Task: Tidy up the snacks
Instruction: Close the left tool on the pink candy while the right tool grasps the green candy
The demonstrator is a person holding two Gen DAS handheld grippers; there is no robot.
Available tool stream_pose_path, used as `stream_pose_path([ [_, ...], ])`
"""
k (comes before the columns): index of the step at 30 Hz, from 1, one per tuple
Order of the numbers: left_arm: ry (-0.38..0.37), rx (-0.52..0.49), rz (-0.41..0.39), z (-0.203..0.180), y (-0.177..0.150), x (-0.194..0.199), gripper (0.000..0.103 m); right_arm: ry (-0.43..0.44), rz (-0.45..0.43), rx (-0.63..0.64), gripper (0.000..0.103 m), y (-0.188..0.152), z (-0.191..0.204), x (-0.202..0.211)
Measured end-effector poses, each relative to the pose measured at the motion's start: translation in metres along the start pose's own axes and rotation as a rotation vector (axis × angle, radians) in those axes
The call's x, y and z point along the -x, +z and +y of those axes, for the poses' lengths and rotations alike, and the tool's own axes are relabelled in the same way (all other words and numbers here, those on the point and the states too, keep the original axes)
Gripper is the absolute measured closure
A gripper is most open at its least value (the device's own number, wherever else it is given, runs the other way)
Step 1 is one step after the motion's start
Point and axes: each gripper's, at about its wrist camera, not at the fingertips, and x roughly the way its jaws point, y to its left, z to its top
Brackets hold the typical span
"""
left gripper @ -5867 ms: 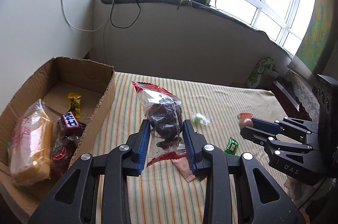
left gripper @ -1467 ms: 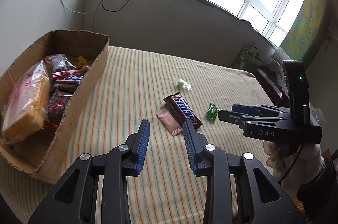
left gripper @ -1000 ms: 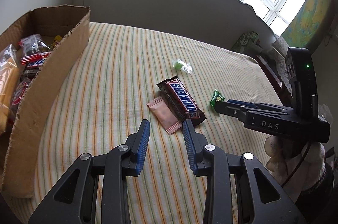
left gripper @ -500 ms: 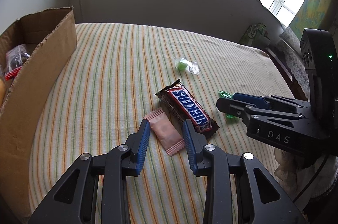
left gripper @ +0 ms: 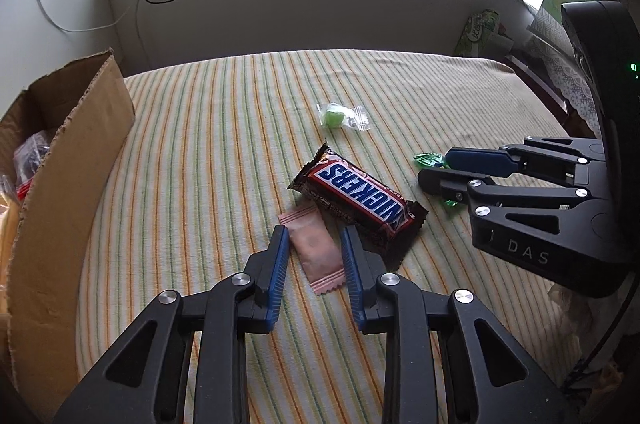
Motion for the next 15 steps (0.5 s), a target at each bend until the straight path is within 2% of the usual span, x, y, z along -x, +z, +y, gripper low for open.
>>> stream_pose_path([
  [5, -0.003, 0.009, 0.004, 0.0, 0.001, 0.0, 0.083, 0.002, -0.002, -0.001, 0.072, -0.002, -0.002, 0.001],
  [8, -0.036, 0.044, 0.01, 0.002, 0.002, 0.001, 0.083, -0.001, -0.008, 0.004, 0.072, -0.003, -0.001, 0.001],
  [11, -0.012, 0.025, 0.001, -0.005, 0.002, -0.001, 0.083, -0.004, -0.014, 0.007, 0.072, -0.005, -0.001, 0.002],
  [13, 0.008, 0.005, -0.009, -0.009, 0.001, -0.002, 0.083, -0.006, -0.019, 0.006, 0.078, -0.006, -0.001, 0.003],
  [15, 0.014, -0.002, -0.013, -0.01, 0.0, -0.001, 0.084, 0.002, -0.022, -0.003, 0.08, -0.008, -0.004, 0.004],
])
